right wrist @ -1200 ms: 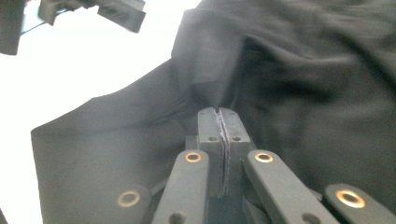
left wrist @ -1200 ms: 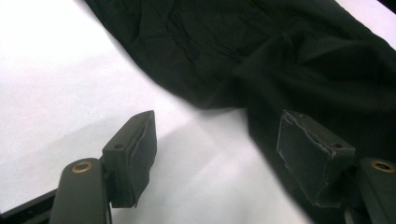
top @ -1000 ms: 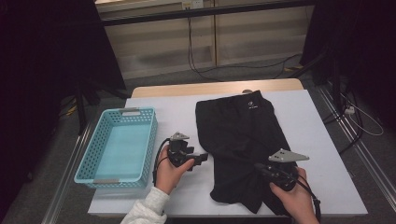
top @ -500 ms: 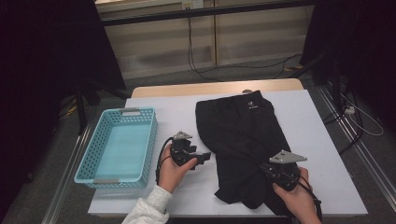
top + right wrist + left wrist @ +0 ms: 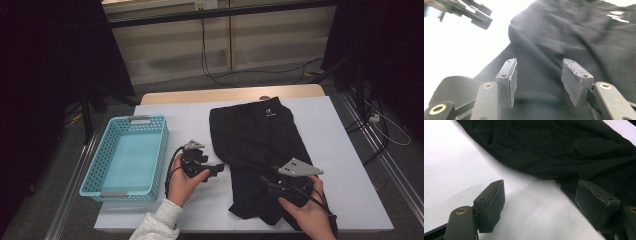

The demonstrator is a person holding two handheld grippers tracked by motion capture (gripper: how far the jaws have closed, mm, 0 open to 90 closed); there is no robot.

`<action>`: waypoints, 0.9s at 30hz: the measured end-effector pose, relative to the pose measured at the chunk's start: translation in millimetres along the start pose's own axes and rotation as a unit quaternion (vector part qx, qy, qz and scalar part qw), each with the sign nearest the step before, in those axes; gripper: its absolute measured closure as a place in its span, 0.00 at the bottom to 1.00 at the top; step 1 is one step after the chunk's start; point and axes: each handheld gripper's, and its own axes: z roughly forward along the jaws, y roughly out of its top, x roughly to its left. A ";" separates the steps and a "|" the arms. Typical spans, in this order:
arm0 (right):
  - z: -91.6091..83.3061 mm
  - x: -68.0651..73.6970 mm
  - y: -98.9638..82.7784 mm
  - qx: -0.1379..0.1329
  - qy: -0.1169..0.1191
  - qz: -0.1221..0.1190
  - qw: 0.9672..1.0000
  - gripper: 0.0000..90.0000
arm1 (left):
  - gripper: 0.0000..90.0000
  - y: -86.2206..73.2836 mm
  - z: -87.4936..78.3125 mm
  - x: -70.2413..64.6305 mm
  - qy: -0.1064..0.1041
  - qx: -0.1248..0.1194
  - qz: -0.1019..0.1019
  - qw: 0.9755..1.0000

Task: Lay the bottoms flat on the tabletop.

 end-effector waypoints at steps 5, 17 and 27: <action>21.8 38.3 1.2 0.019 0.067 -0.038 0.997 0.52 | 0.26 1.2 -3.5 0.7 0.004 0.000 0.002 1.000; 57.5 67.8 -18.2 0.069 0.105 -0.087 0.988 0.81 | 0.25 -0.8 -4.6 -0.5 0.009 0.005 0.003 1.000; 55.5 60.4 -18.4 0.069 0.147 -0.024 0.986 1.00 | 0.25 0.6 -5.8 1.3 0.010 0.003 0.004 1.000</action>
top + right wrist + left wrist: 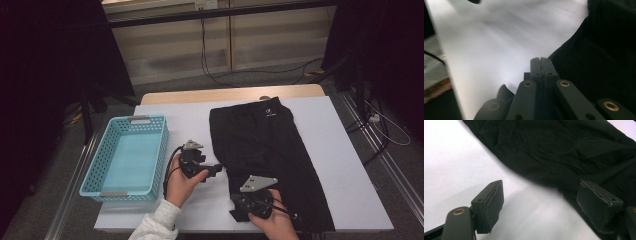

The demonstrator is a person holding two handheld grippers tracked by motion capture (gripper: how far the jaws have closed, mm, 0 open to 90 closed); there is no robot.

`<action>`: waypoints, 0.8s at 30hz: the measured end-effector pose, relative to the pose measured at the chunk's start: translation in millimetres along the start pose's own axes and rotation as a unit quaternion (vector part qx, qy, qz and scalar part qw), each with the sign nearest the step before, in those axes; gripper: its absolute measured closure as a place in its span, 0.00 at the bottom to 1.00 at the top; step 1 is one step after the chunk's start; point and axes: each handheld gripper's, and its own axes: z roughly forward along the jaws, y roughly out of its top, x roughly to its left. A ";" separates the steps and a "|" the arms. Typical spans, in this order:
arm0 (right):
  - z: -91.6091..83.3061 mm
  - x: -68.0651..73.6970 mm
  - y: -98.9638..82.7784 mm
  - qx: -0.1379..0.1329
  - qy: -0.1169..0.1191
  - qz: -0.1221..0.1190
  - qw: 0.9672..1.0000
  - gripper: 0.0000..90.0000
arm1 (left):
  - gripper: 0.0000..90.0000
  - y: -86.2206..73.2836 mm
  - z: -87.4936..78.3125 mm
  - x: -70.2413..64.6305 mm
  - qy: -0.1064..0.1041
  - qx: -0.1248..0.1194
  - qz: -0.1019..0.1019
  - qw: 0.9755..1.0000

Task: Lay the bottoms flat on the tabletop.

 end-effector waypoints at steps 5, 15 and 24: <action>-9.9 9.7 5.9 -0.015 0.027 -0.003 1.000 1.00 | 0.28 -0.2 -0.3 3.0 -0.002 -0.003 -0.010 1.000; -17.9 21.3 7.1 -0.028 0.061 -0.005 0.998 1.00 | 0.32 -1.9 7.0 3.5 0.002 0.013 -0.009 1.000; -15.1 25.1 9.7 -0.043 0.051 -0.009 0.998 1.00 | 0.44 -6.4 13.6 2.3 -0.012 0.026 -0.029 0.999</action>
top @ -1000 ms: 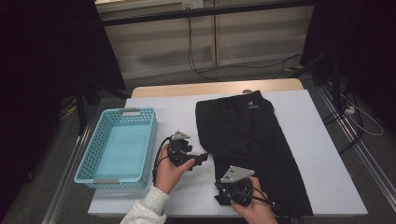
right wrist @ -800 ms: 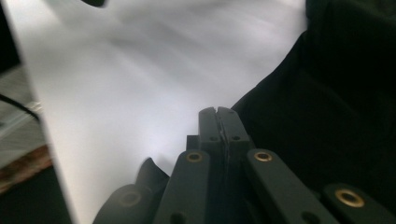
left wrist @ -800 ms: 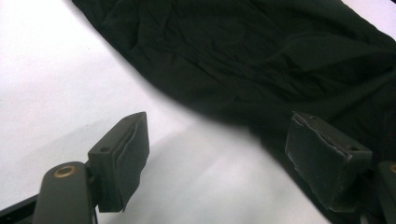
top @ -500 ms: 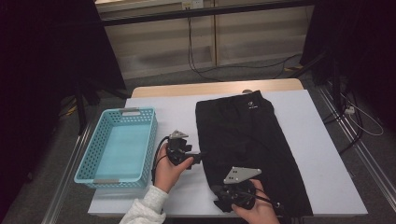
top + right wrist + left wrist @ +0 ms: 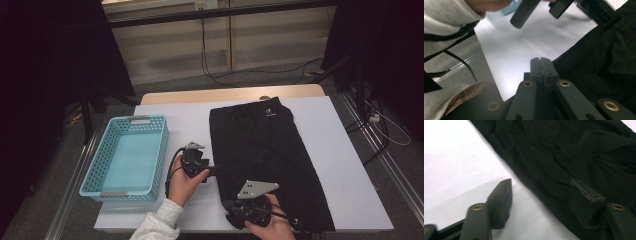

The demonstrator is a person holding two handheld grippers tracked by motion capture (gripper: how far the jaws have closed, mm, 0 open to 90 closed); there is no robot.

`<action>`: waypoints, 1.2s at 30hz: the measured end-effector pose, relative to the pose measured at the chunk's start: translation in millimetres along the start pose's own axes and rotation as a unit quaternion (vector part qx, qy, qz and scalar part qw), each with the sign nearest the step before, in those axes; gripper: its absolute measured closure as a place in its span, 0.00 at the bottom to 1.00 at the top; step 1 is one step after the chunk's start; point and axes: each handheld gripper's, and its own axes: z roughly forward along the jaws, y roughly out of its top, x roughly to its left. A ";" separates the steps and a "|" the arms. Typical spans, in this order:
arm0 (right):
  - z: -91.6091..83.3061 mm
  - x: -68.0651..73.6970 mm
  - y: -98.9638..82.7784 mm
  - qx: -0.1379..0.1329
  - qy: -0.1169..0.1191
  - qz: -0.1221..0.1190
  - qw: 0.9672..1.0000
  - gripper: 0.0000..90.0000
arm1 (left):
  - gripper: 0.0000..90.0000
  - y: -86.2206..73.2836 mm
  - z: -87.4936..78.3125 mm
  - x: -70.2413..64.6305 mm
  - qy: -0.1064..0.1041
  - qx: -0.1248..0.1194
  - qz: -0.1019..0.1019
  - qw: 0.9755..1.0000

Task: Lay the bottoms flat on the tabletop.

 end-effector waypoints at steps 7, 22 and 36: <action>0.5 2.6 0.7 0.003 -0.003 -0.007 1.000 1.00 | 0.57 -0.9 3.0 -5.9 -0.002 0.006 0.015 1.000; 5.1 7.1 7.1 0.004 -0.003 -0.025 1.000 1.00 | 1.00 1.6 3.7 -7.6 -0.018 0.025 -0.003 1.000; -8.2 -2.7 21.4 -0.008 -0.059 -0.034 0.998 0.64 | 1.00 4.5 -14.2 12.7 0.012 -0.009 -0.004 1.000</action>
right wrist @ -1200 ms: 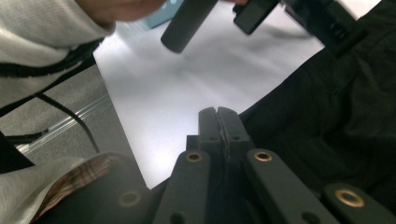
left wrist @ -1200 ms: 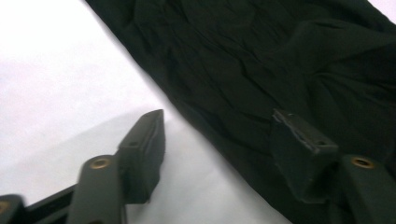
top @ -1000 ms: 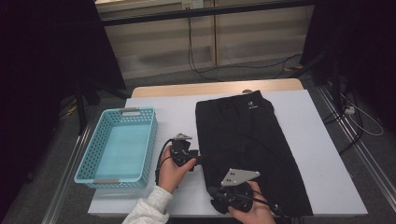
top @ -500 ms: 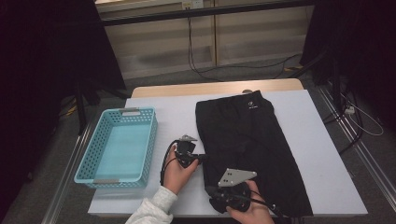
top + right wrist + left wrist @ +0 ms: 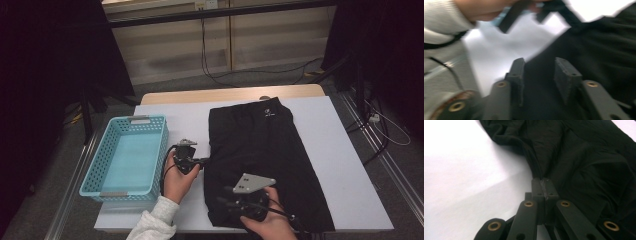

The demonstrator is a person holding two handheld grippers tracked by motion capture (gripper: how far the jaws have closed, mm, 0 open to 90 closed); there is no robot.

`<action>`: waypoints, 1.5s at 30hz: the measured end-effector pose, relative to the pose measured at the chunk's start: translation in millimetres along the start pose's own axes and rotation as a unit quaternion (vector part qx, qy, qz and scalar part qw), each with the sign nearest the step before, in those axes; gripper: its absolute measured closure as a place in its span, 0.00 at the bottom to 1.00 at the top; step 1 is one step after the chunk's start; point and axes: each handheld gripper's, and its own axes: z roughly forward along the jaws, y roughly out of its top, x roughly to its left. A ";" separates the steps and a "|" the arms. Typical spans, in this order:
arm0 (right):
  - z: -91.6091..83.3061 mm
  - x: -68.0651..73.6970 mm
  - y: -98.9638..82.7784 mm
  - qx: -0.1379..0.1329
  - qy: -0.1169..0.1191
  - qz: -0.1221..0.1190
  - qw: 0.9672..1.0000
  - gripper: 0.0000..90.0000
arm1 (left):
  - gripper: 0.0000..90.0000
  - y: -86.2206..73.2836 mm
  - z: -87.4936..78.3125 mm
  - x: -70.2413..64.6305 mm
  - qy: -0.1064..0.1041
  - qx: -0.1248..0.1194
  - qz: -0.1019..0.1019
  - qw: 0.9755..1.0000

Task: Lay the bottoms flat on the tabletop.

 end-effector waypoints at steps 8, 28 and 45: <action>-12.2 -42.5 -34.8 0.049 -0.072 0.032 0.996 0.59 | 1.00 3.6 5.3 0.5 -0.008 -0.002 -0.004 1.000; -21.0 -72.9 -35.7 0.023 -0.063 0.093 0.993 0.97 | 1.00 8.0 6.2 9.6 0.037 -0.006 0.008 0.999; -36.7 -81.4 -47.4 0.033 -0.122 0.078 0.989 0.64 | 0.56 7.3 6.6 0.8 0.018 -0.017 0.028 0.999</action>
